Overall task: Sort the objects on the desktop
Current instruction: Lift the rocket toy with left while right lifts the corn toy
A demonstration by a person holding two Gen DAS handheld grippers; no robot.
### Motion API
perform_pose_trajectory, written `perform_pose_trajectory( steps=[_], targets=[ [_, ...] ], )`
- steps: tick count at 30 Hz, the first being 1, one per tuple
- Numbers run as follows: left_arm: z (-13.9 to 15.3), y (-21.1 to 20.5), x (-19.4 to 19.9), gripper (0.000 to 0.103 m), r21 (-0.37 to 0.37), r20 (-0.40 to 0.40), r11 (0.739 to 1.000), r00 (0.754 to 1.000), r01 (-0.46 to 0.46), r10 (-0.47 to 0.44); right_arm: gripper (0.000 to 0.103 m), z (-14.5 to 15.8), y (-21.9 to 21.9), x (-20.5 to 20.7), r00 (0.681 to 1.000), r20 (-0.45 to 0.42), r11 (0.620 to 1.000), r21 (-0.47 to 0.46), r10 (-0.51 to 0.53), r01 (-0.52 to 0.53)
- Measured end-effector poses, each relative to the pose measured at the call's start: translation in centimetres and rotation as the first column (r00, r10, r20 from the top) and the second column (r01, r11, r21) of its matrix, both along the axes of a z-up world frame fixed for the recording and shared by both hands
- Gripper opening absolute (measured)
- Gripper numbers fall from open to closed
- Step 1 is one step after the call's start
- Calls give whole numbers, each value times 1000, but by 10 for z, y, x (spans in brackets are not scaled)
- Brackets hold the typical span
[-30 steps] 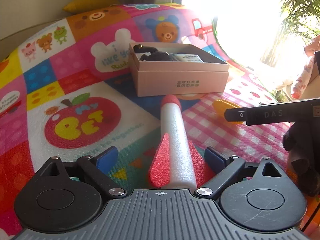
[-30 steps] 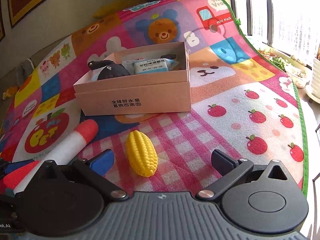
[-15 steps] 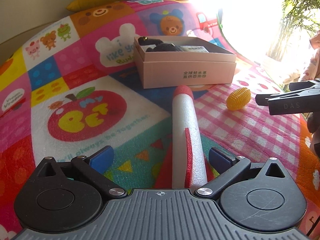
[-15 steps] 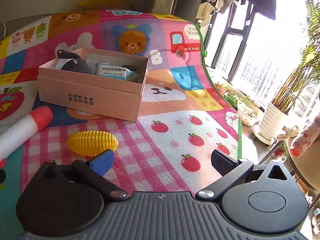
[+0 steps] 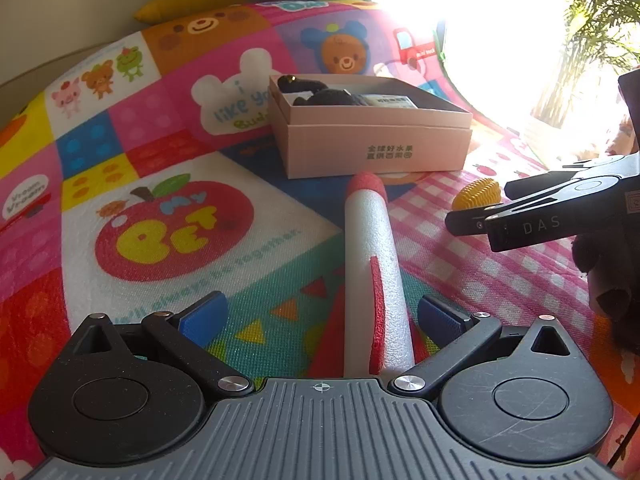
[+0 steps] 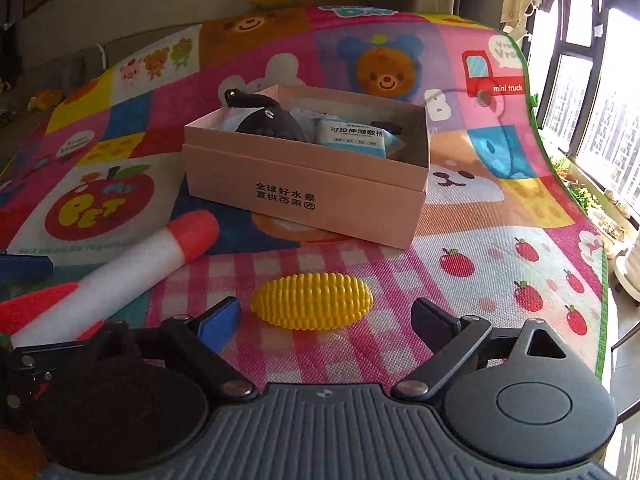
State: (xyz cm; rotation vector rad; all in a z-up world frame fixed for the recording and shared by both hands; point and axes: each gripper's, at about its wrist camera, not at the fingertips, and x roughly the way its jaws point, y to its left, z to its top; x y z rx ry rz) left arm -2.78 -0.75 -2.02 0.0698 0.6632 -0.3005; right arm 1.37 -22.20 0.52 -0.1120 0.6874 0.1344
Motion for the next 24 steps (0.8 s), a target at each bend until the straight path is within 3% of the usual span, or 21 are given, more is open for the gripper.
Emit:
perform_pose_trajectory(
  steps=[4,7,12,18,24],
  targets=[
    [0,0,0,103,0,-1,1000,1000,0,0,89,1,1,1,999,27,999,24,36,-37],
    [-1,-1,0,103,8,-1,1000,1000,0,0,67,0,9,-2,997,34,998,-6,68,-68],
    [-1,-1,0,103,7,-2,1000,1000,0,0,67,1,4,-7,999,25,999,25,31,-31],
    [-1,-3,1,103,25,-4,1000,1000,3,-3,67,3,-8,-49,1000,-3,995,97,-25,25],
    [-1,-6,1,103,48,-18,999,1000,-5,6,67,-2,-4,-59,994,16,993,37,-111,110]
  ],
)
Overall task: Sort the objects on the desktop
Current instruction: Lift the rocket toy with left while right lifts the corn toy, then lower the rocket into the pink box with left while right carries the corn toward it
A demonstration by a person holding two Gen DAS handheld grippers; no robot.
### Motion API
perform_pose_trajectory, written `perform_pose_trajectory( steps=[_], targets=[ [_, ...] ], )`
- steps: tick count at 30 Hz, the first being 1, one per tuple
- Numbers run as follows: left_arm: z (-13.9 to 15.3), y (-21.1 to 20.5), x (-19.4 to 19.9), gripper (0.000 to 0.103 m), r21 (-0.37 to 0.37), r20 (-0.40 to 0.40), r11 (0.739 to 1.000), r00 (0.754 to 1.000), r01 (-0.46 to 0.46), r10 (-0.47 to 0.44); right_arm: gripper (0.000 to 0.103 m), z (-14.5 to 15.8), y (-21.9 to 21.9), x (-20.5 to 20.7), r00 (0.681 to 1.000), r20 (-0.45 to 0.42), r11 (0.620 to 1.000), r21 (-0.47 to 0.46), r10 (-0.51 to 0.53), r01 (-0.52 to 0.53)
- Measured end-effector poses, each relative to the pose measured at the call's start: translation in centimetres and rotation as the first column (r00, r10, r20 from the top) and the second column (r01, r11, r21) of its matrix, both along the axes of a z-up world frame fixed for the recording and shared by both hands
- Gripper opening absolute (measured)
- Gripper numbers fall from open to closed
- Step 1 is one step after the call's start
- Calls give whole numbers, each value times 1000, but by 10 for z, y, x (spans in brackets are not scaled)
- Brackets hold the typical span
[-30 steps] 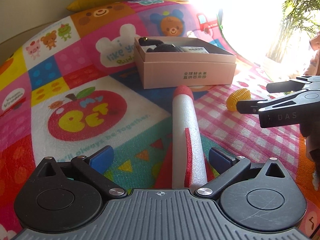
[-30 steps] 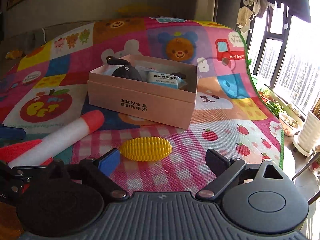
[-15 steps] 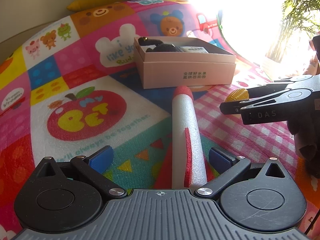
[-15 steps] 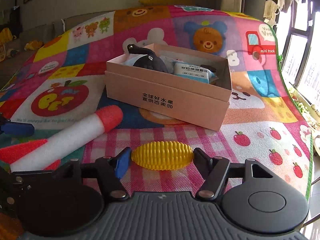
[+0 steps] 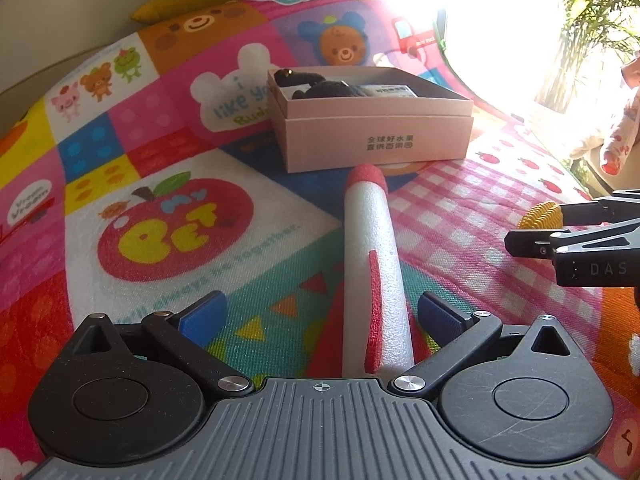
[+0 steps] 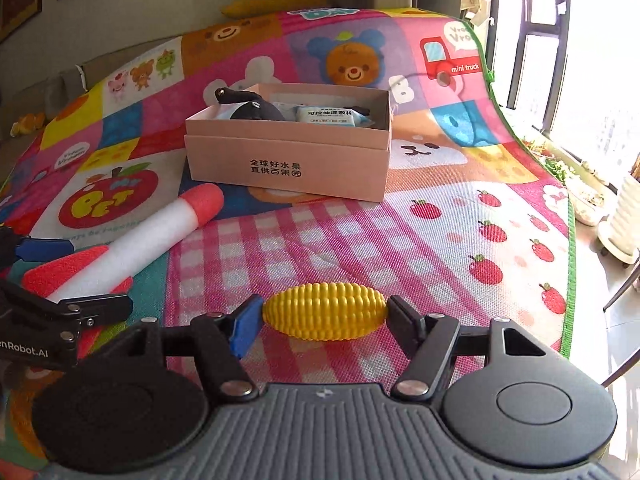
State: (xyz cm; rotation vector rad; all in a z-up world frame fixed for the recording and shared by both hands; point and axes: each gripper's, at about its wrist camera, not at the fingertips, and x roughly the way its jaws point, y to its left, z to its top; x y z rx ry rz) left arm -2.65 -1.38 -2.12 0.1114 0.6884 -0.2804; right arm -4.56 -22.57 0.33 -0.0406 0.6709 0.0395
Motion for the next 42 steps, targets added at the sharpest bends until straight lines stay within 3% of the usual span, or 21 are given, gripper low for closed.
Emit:
perform_pose_trajectory(
  steps=[9,12,15,16,19,24,27,29,32,34,36,42],
  targets=[
    [1,-3,-2,103,12,-8,1000,1000,-28,28,67,-1,-4,0,1000,1,1000,27,-13,13],
    [8,1,-4,103,-24,-28,999,999,-36,35,68,0,-4,-1,1000,9,999,32,-11,10],
    [26,0,-12,103,-56,40,998,999,-28,31,74,1,-7,-2,1000,21,999,46,-13,12],
    [31,-4,-13,101,-38,64,999,998,-25,27,75,1,-7,-3,1000,25,999,51,-14,13],
    [37,-17,-11,81,18,70,1000,998,1,-2,76,2,-9,-2,999,28,998,64,-14,12],
    [26,-32,-4,81,48,27,998,999,36,-38,77,2,-9,-3,999,37,998,69,-17,15],
    [20,-33,1,71,52,6,998,999,32,-32,78,2,-8,-3,999,34,998,66,-16,14],
    [17,-33,7,54,47,-17,999,1000,26,-25,78,1,-8,-2,999,28,998,65,-16,14],
    [15,-31,8,38,36,-36,999,999,35,-34,78,0,-8,-1,1000,17,998,62,-25,24],
    [17,-31,4,38,40,-27,998,999,46,-45,77,0,-8,-1,999,6,998,51,-38,38],
    [20,-31,0,38,44,-15,997,998,59,-58,68,0,-7,-2,1000,-1,998,47,-29,29],
    [46,-31,-8,37,35,44,994,994,102,-104,67,7,-10,-10,1000,-27,999,47,12,-11]
  ],
)
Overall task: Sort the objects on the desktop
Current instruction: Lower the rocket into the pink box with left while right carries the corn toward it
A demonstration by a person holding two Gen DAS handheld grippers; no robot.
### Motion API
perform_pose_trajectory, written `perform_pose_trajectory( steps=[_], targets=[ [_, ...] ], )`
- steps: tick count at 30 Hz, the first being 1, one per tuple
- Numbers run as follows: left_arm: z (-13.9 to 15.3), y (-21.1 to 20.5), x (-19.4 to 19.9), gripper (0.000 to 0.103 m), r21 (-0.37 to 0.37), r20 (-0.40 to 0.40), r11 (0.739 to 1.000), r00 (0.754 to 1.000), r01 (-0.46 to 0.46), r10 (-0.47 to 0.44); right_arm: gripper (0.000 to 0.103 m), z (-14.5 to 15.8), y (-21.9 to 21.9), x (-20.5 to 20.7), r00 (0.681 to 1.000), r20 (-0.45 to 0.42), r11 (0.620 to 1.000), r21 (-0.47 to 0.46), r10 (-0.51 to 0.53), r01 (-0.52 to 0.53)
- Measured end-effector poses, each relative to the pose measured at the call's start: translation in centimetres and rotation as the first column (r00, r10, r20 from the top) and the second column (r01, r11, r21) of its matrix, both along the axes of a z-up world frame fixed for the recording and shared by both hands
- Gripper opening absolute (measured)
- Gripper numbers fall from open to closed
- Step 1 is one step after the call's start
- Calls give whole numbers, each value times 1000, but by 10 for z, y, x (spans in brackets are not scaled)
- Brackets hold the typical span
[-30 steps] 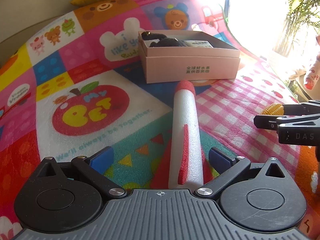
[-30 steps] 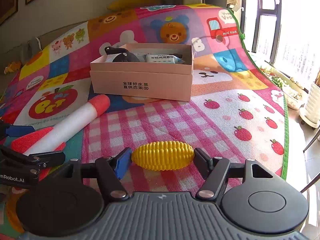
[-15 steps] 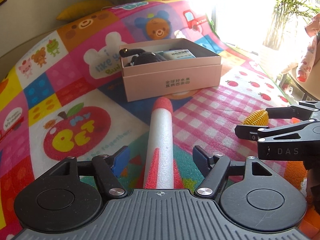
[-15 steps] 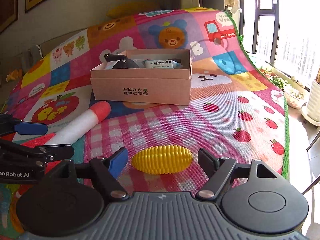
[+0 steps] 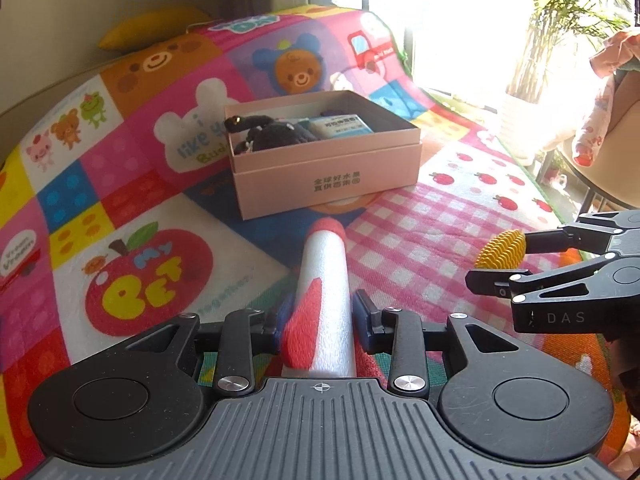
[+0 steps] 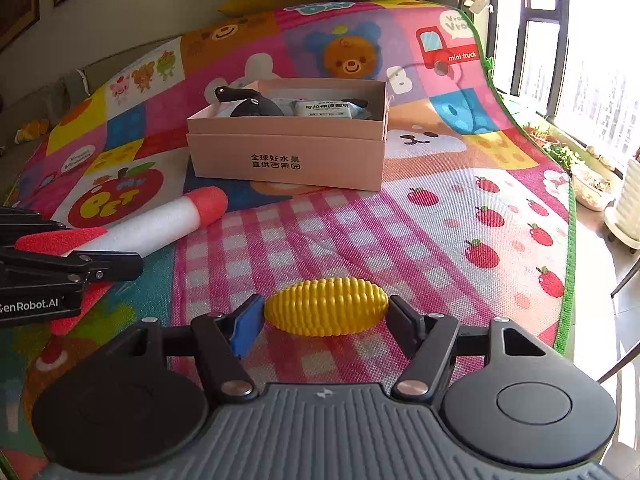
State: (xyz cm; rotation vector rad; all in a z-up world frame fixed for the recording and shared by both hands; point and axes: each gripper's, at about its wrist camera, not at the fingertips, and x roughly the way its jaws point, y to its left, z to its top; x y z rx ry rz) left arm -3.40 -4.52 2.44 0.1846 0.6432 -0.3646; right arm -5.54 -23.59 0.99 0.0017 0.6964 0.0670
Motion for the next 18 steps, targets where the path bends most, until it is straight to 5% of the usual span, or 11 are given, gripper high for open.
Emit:
perform_pose_trajectory(
  steps=[7,11,15,18],
  targets=[
    [78,-16,33,33,18,266,1000,964,7,-11,67,42,-23,-8,995,97,1000,10,-10,9],
    [105,-34,76,33,-4,352,1000,936,-9,10,67,62,-33,-6,988,152,999,32,-14,9],
    [104,-61,127,33,-7,423,1000,906,-11,13,67,68,-33,3,985,175,1000,9,2,-4],
    [86,-75,166,34,-18,377,1000,926,-3,9,67,64,-30,14,988,156,1000,-13,12,-10]
  ],
)
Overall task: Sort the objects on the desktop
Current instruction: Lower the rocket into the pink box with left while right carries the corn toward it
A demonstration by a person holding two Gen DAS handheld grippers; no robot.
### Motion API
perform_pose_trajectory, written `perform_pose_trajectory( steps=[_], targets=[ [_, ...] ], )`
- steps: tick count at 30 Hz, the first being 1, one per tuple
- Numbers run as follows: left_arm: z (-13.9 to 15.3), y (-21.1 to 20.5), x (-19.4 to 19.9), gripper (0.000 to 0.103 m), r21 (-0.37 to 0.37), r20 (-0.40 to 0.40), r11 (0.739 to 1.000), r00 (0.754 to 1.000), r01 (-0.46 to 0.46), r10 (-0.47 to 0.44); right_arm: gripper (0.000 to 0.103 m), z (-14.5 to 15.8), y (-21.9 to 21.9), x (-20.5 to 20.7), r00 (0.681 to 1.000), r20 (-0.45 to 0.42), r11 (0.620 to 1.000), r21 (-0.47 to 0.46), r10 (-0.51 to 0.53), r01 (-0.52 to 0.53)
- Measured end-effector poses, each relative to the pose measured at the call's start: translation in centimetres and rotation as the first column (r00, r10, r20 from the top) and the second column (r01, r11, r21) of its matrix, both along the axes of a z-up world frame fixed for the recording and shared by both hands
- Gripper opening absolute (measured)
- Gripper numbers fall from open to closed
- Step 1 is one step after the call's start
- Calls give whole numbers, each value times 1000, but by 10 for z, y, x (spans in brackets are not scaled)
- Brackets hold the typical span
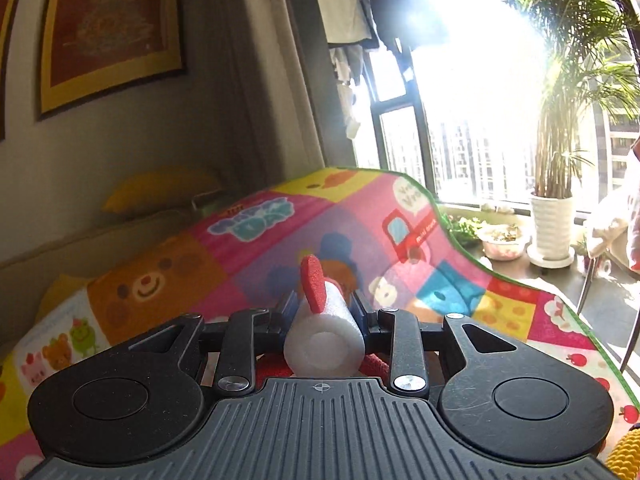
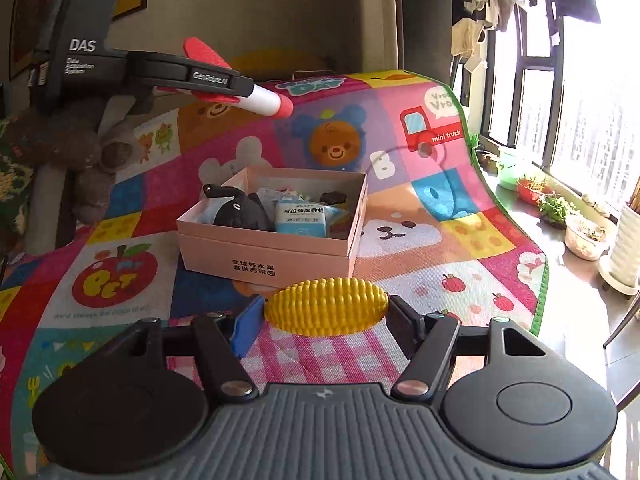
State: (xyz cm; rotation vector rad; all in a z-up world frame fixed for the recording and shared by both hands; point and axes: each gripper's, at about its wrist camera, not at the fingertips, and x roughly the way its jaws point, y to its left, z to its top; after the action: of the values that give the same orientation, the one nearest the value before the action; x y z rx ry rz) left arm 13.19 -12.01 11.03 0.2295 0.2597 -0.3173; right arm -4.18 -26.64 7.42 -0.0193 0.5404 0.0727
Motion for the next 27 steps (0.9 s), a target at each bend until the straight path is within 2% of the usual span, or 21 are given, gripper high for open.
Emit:
perform_pose_trajectory(
  steps=[1,4,6,8,10,14,16,20,23,27],
  targets=[
    [-9,-3,11,36,-3,-33,1000,999,6,-6,67,-1,0,3,1000,-6,1000,-5,1,-1],
    [-36,-1,23,57,1,-106,1000,994,23,-23,67,-7,2,16,1000,-29,1000,-23,-3,2],
    [-45,11,13,69,-33,-132,998,990,54,-58,67,-10,1,26,999,-38,999,-37,-15,14],
    [-50,26,-3,88,-75,-140,994,986,81,-91,67,-9,0,34,999,-34,999,-47,-24,23],
    [-53,42,-21,96,-102,-132,991,986,85,-98,67,-5,-3,45,999,-27,998,-50,-35,33],
    [-61,68,-43,97,-132,-181,989,980,61,-85,67,9,-3,71,999,-2,998,-45,-40,39],
    [-71,76,-46,97,-149,-237,988,969,41,-76,67,16,0,89,1000,8,999,-38,-23,23],
    [-90,85,-50,100,-159,-297,987,952,26,-73,67,22,13,134,1000,-3,999,-48,19,-19],
    [-101,91,-48,101,-210,-337,978,938,7,-80,76,23,20,161,998,-57,997,-57,40,-43],
    [-108,101,-44,102,-289,-336,957,937,-5,-97,76,39,23,176,996,-75,999,2,45,-45]
  ],
)
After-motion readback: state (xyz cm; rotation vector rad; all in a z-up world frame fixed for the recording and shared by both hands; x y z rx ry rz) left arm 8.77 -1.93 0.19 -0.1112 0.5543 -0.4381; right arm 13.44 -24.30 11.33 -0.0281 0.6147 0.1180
